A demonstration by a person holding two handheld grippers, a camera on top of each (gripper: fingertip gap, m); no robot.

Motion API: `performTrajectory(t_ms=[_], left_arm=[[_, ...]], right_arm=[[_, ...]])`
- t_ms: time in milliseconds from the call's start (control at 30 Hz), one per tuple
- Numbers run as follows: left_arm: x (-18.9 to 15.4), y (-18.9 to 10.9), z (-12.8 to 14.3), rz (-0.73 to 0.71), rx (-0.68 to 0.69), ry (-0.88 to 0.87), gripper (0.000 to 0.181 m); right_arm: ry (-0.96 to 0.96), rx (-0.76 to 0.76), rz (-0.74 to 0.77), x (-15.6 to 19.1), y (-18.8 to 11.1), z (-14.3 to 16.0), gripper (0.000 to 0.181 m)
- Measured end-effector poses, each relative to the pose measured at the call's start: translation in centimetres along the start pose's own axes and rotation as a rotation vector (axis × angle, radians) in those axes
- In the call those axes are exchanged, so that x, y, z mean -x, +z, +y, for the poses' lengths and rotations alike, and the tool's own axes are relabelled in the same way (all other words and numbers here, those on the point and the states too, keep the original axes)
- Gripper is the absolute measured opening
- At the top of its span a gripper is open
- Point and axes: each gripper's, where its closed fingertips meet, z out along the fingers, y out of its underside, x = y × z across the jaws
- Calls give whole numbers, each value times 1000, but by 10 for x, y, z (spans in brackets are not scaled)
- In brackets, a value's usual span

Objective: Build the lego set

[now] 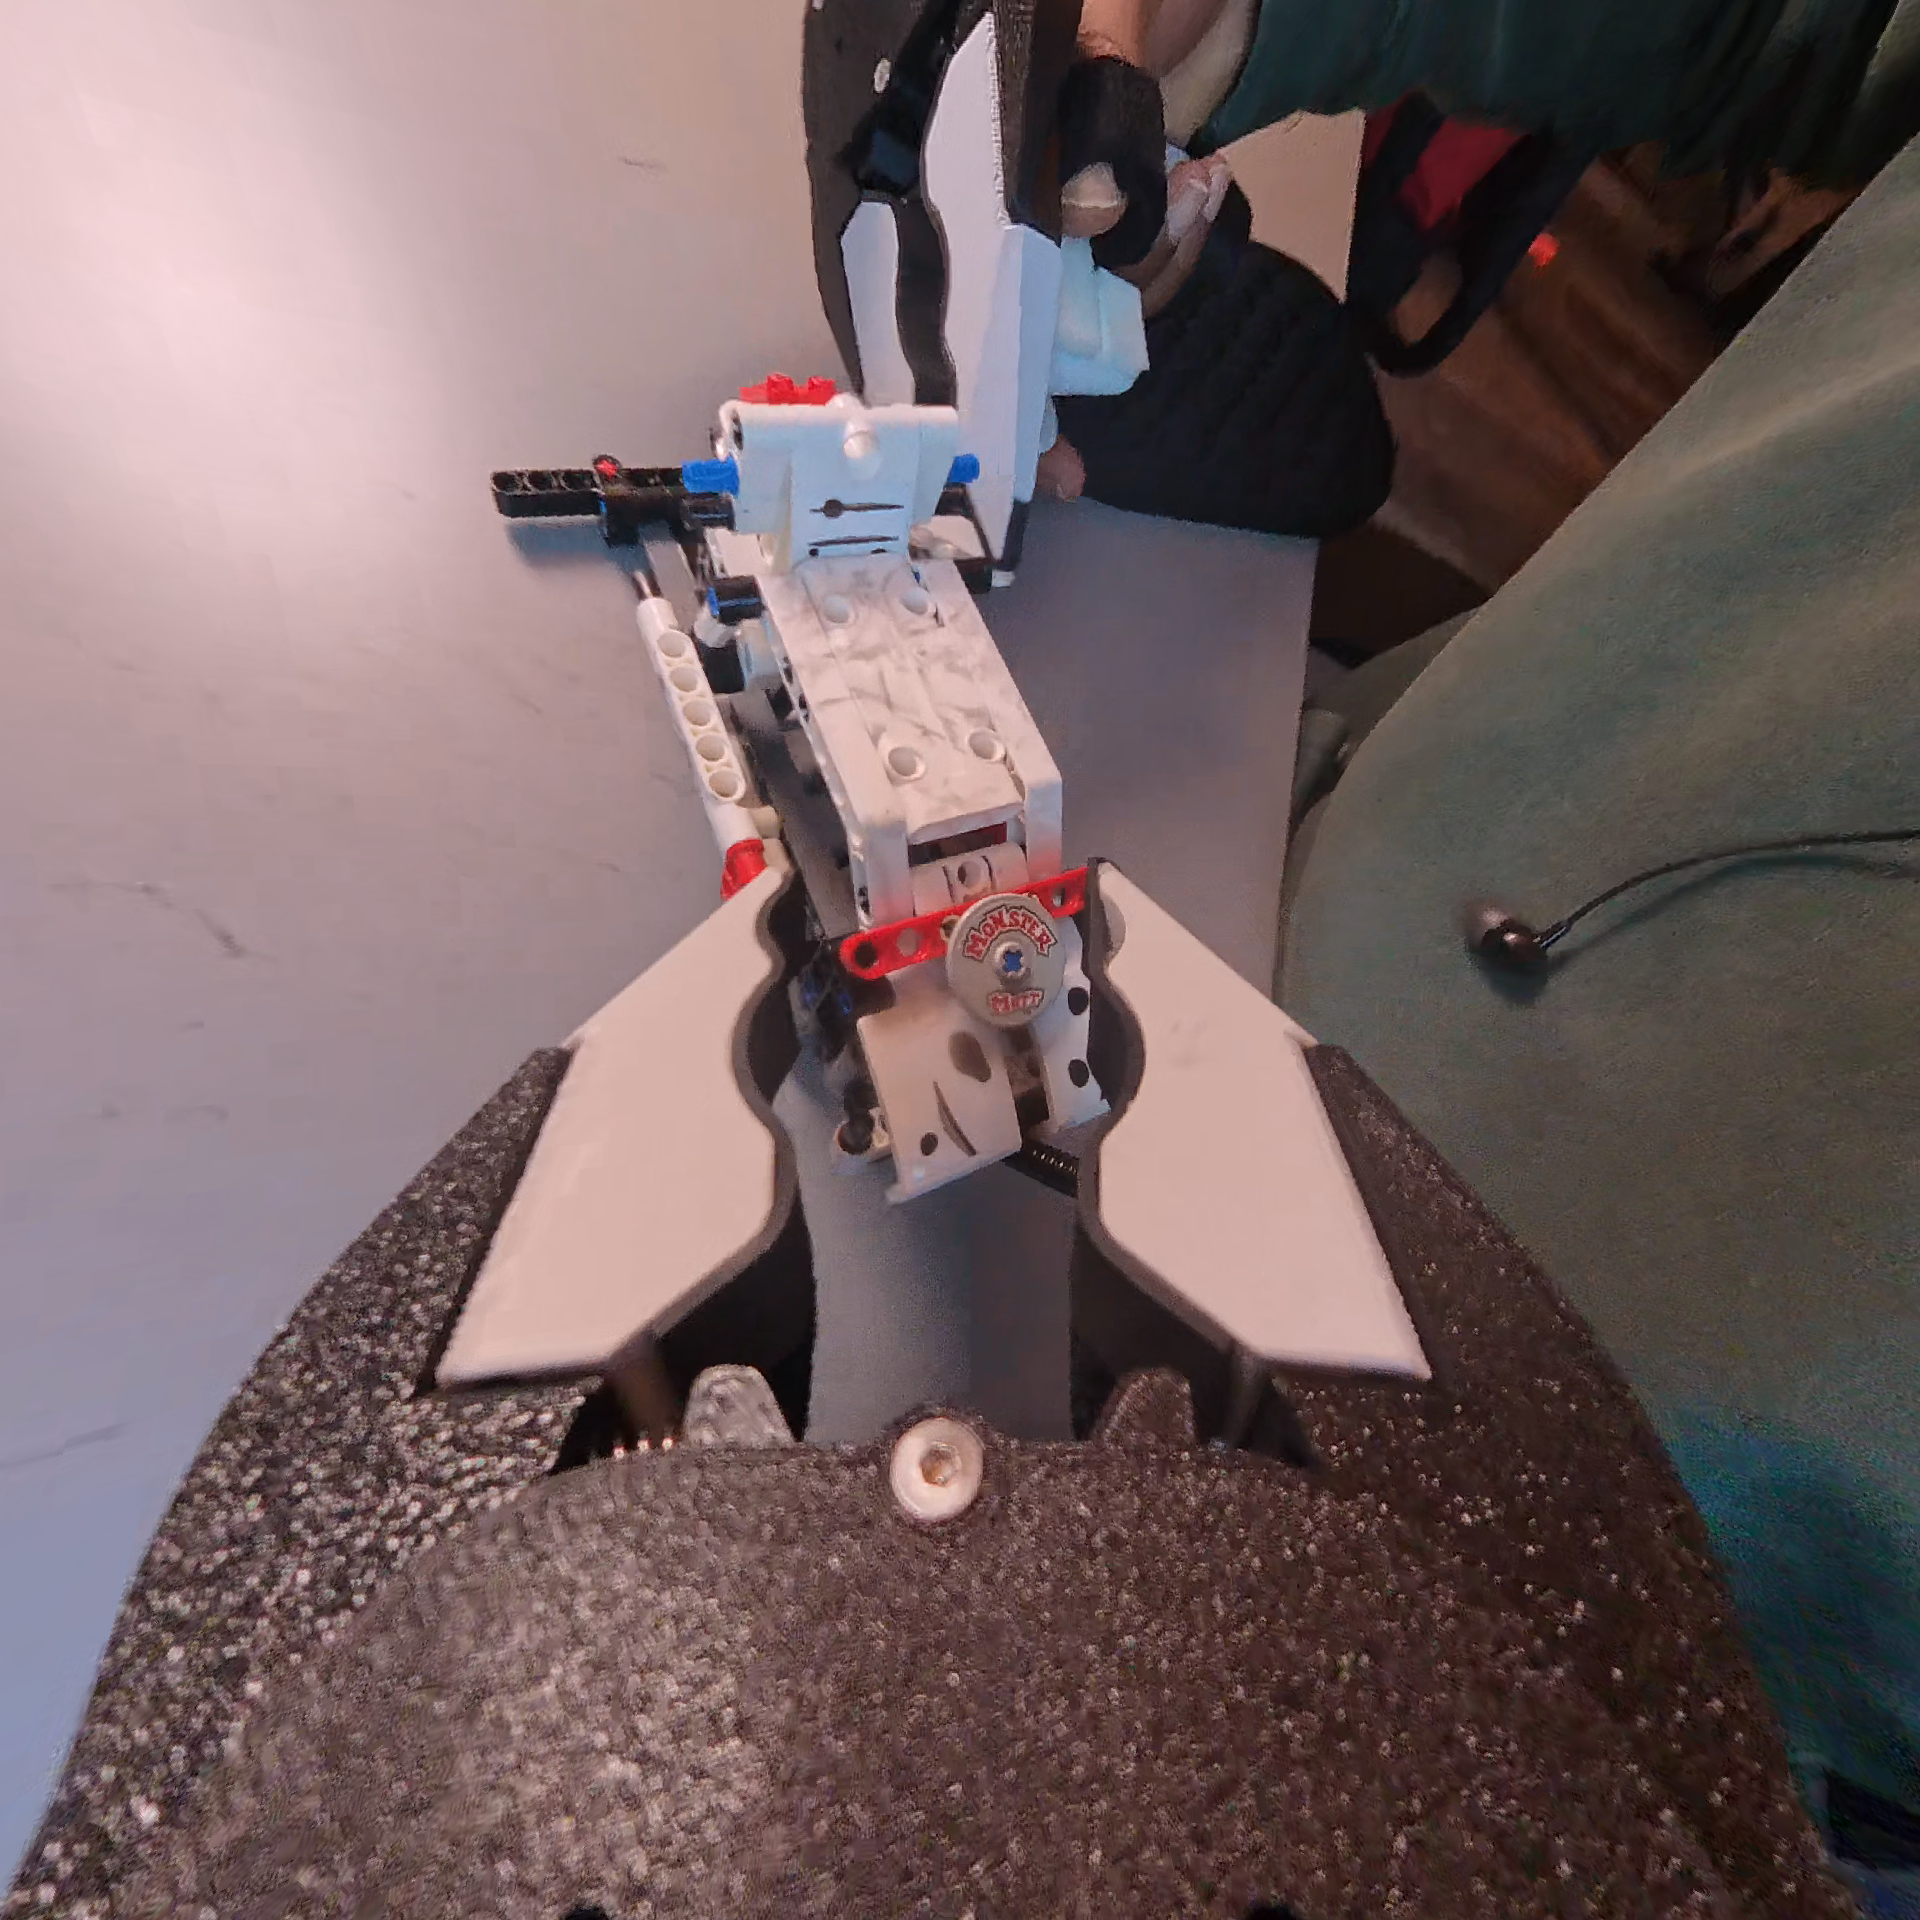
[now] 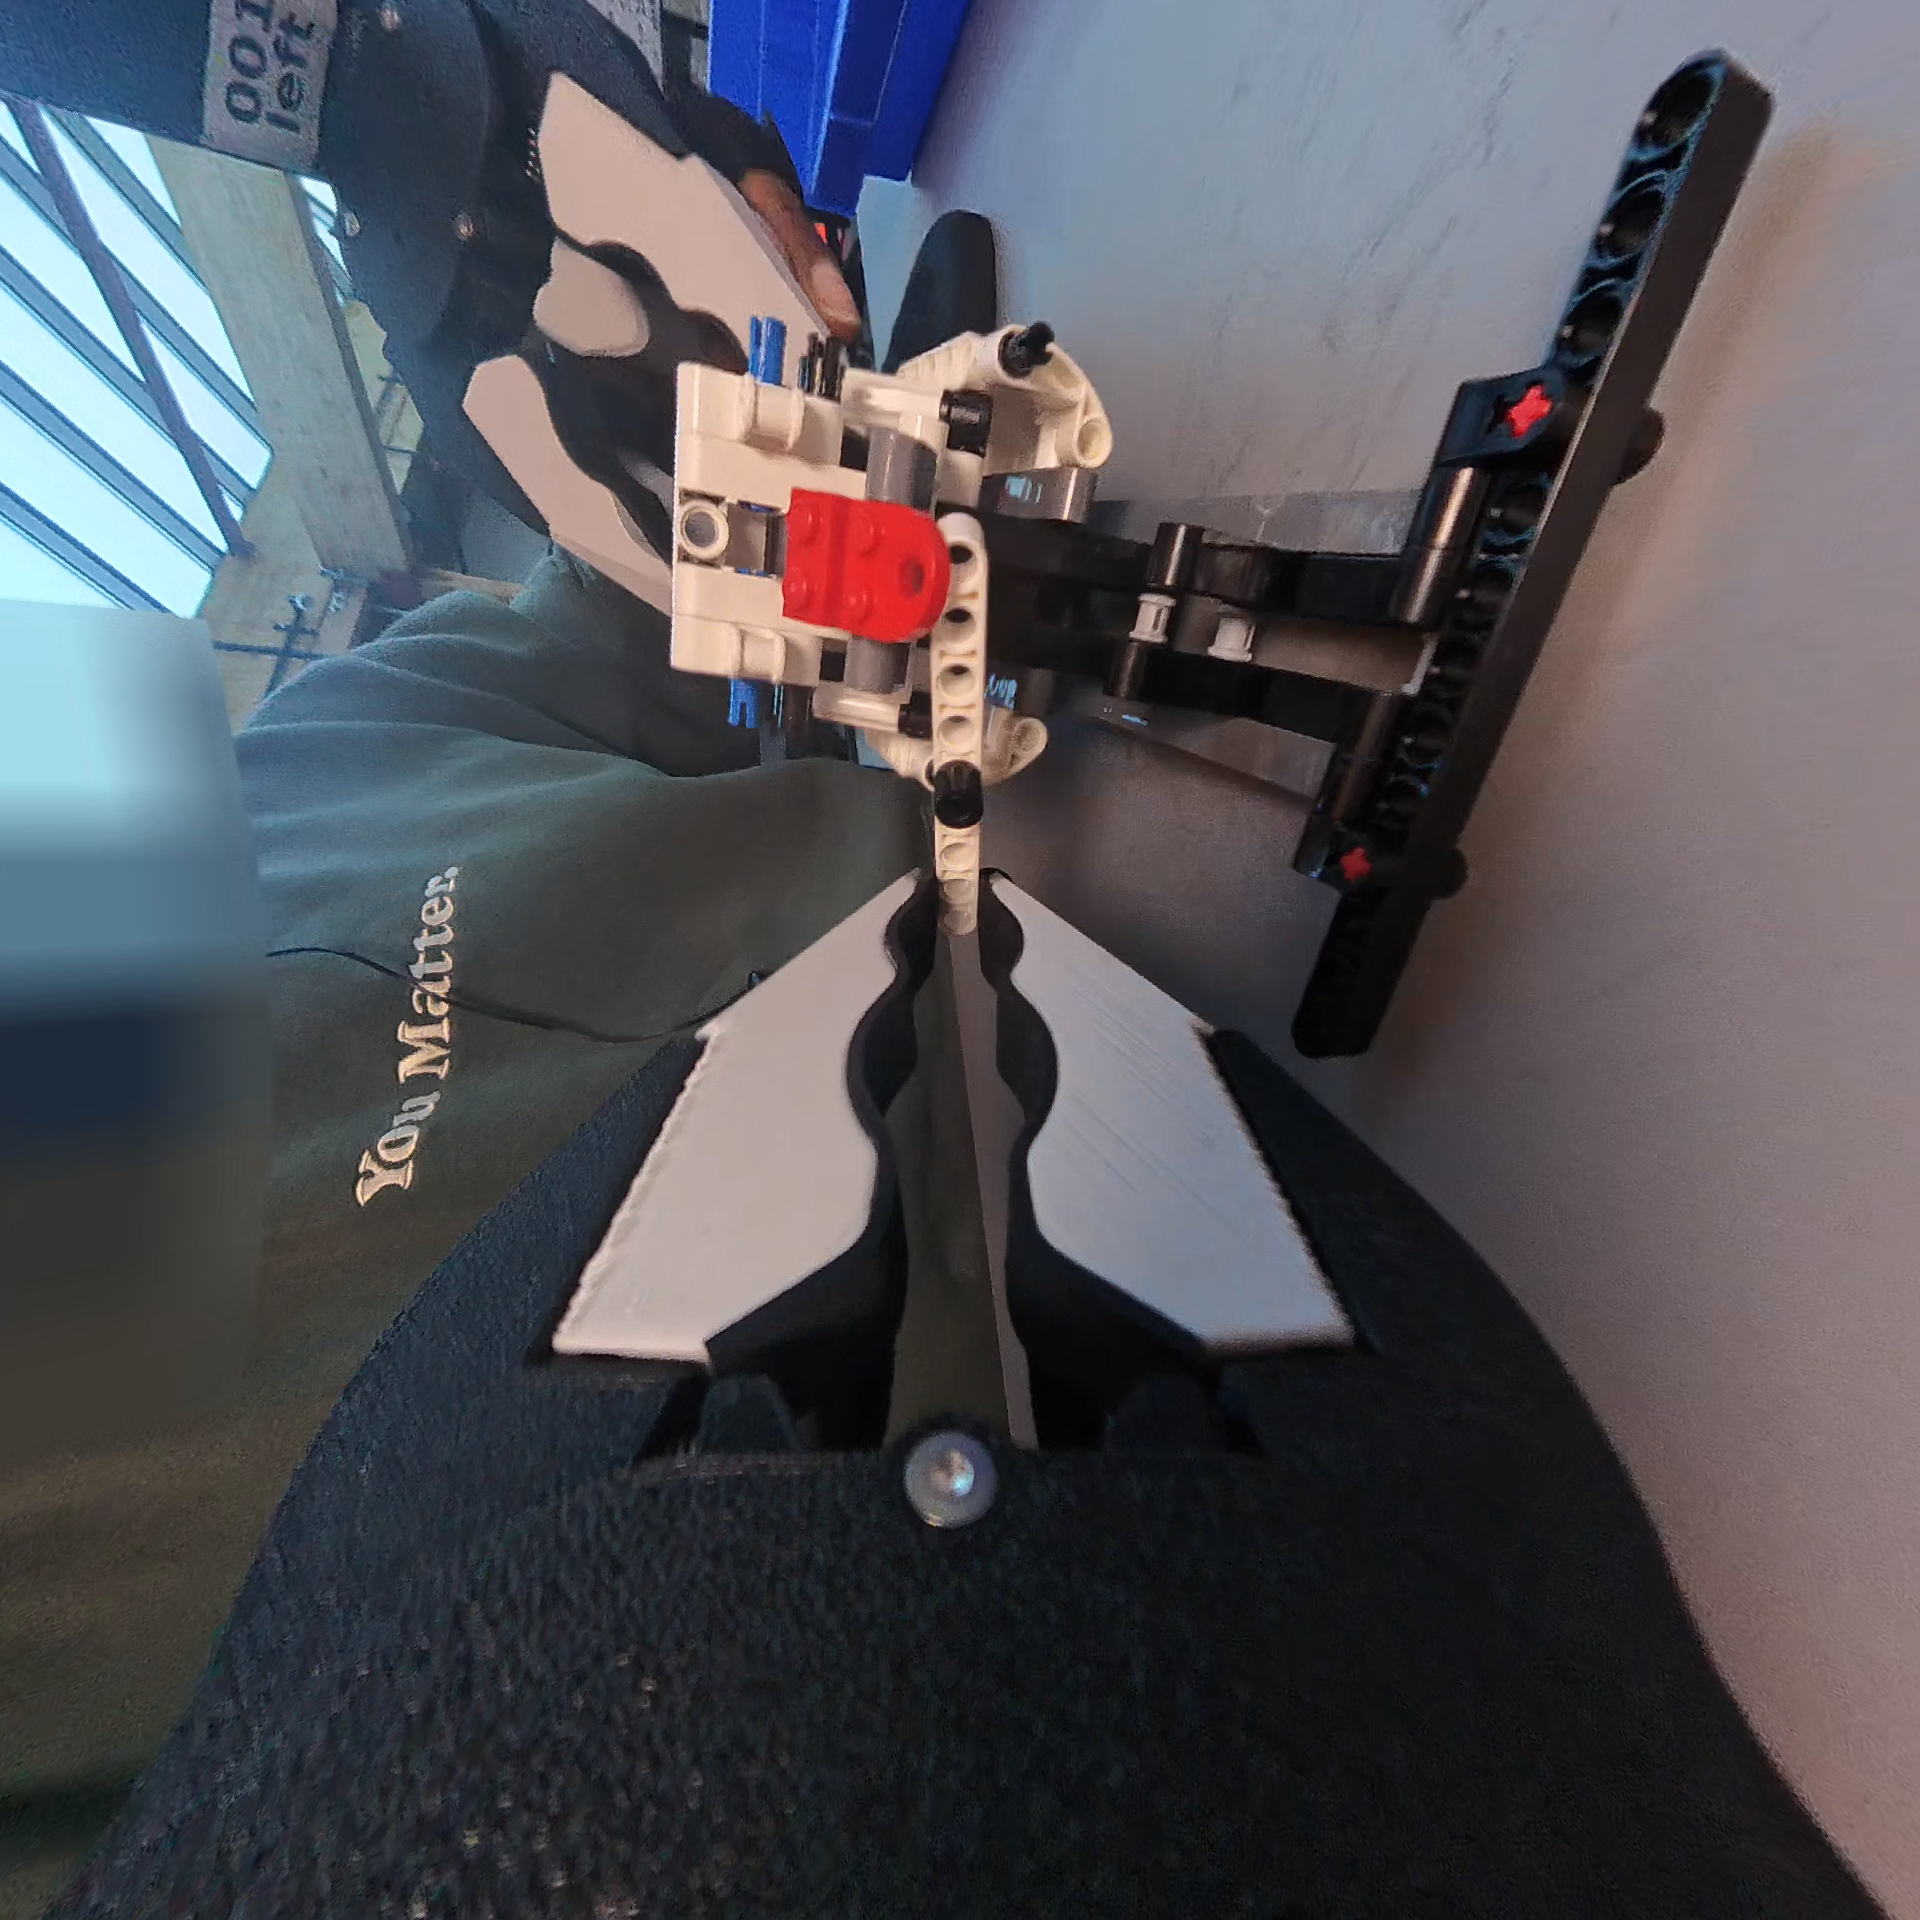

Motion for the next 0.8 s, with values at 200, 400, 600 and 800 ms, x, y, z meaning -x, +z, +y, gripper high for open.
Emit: performTrajectory(t_ms=[200, 400, 600, 800], left_arm=[[10, -44, -43, -240, -91, 99, 48], [-23, 14, -39, -460, -23, 187, 31], [1, 33, -11, -614, 156, 251, 20], [23, 17, 9, -687, 316, 330, 22]], right_arm=[[18, -121, -10, -2, -4, -17, 6], [9, -152, -18, -8, -7, -33, 7], [7, -116, -66, -6, -2, -39, 7], [-17, -101, -34, -10, 8, -41, 6]])
